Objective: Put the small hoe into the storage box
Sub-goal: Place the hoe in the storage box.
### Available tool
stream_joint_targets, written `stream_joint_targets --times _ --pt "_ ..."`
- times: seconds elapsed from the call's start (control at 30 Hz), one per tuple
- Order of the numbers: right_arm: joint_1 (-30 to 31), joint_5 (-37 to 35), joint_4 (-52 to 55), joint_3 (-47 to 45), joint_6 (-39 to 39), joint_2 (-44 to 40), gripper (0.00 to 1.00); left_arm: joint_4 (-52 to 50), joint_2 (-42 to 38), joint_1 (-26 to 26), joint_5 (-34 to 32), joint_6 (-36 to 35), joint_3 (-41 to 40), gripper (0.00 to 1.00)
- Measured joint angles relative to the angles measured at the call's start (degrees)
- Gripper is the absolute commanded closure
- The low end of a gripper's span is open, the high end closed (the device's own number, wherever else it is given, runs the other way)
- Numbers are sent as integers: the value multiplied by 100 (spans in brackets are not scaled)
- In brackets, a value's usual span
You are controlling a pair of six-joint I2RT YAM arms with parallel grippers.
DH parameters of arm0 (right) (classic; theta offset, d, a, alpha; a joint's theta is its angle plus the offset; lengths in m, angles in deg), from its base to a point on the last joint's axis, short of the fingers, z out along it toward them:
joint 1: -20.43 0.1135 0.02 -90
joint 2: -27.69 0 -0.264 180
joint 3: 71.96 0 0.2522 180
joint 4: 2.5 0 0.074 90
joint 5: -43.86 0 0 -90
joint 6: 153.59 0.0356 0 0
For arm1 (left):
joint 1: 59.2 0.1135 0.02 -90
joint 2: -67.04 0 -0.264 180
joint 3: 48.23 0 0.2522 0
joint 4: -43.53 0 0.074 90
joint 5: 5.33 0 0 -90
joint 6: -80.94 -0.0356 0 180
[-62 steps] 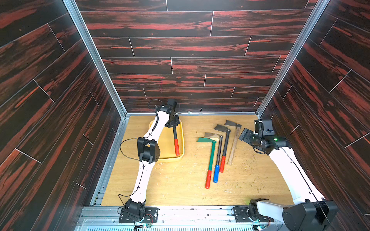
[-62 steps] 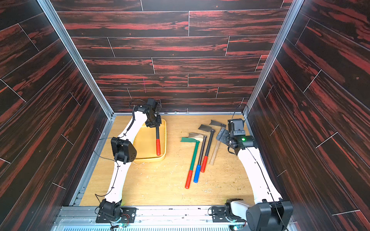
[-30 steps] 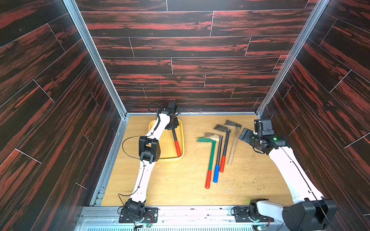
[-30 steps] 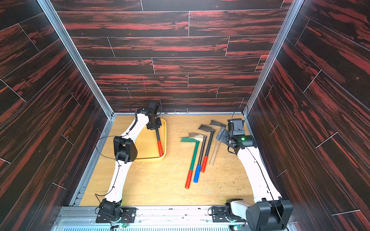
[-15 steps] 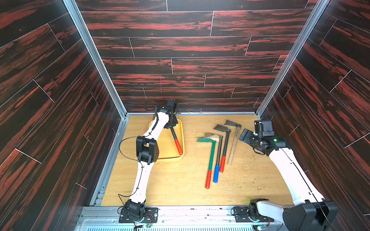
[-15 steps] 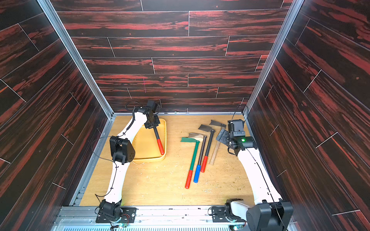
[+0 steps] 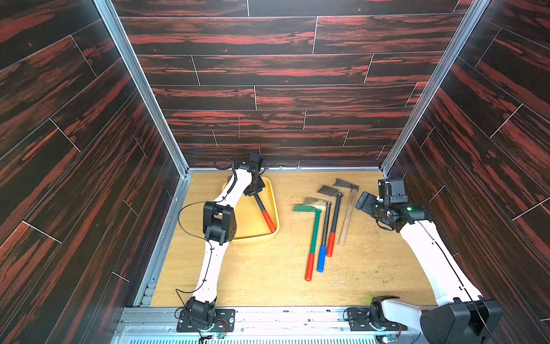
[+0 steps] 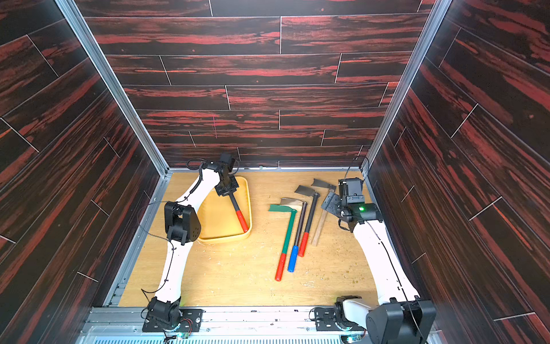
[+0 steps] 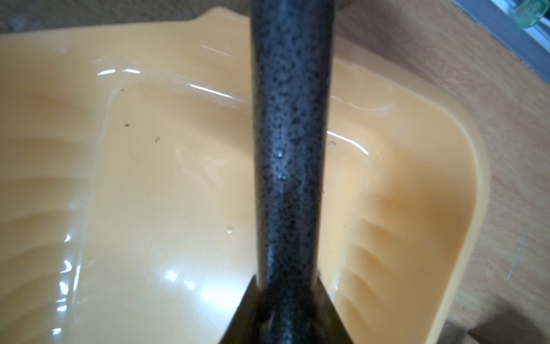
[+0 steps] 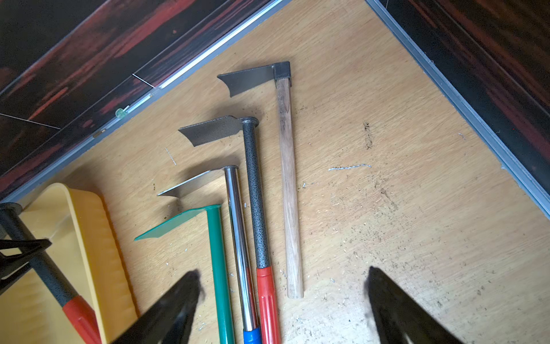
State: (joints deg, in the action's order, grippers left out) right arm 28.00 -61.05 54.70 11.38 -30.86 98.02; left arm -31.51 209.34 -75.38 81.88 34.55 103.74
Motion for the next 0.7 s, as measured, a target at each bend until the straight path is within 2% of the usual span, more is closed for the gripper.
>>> stream_joint_targets --times 0.2,0.47,0.7 --pt "0 20 0 0 0 0 9 210 -181 2 251 142 -334 91" --pt "0 31 2 0 2 0 9 754 -627 11 664 376 -1473 91" --pt "0 46 2 0 4 0 9 992 -647 37 758 426 -1862 91"
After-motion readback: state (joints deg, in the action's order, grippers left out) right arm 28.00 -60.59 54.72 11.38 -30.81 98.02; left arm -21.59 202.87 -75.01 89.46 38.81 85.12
